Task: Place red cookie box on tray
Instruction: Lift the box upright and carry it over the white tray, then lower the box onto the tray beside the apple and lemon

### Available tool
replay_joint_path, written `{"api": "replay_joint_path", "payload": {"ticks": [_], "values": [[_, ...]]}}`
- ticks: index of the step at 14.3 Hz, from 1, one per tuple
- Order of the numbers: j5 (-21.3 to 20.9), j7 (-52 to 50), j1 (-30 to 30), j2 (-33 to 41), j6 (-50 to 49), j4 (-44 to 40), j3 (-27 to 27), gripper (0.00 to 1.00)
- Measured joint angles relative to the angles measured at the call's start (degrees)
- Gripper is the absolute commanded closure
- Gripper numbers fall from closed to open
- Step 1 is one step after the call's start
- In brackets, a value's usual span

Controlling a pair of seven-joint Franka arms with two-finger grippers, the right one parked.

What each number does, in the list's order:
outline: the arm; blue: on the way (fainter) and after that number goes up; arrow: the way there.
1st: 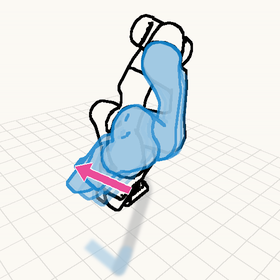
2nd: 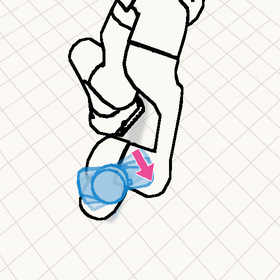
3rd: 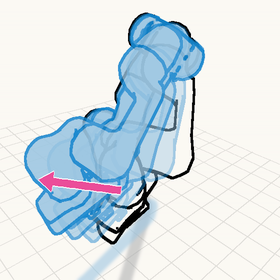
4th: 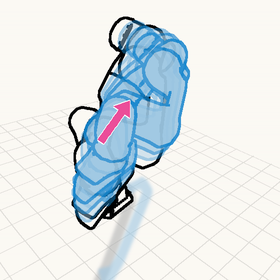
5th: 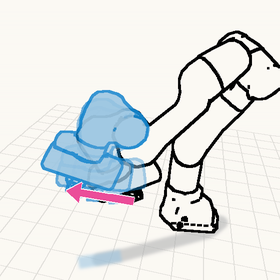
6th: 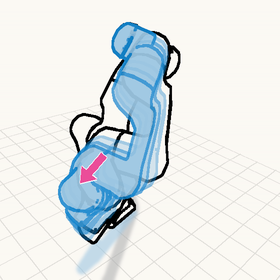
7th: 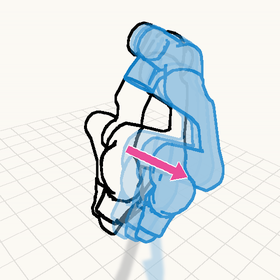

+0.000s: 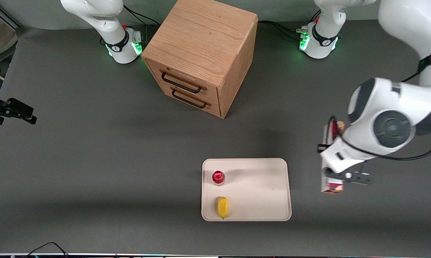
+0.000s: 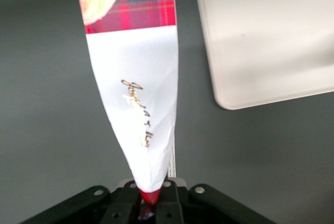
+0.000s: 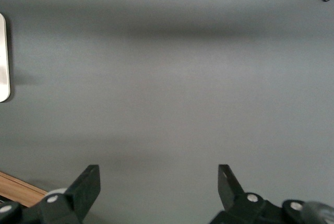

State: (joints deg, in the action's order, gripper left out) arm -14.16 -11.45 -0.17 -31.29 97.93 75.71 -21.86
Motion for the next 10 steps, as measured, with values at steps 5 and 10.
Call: {"api": "replay_joint_path", "payload": {"ticks": [5,10], "values": [[-0.4,-14.0,5.1,-10.4,8.0,-3.9,-0.7,1.00],[-1.5,-17.7,6.2,-17.2,17.8,-4.5,-0.7,1.00]]}}
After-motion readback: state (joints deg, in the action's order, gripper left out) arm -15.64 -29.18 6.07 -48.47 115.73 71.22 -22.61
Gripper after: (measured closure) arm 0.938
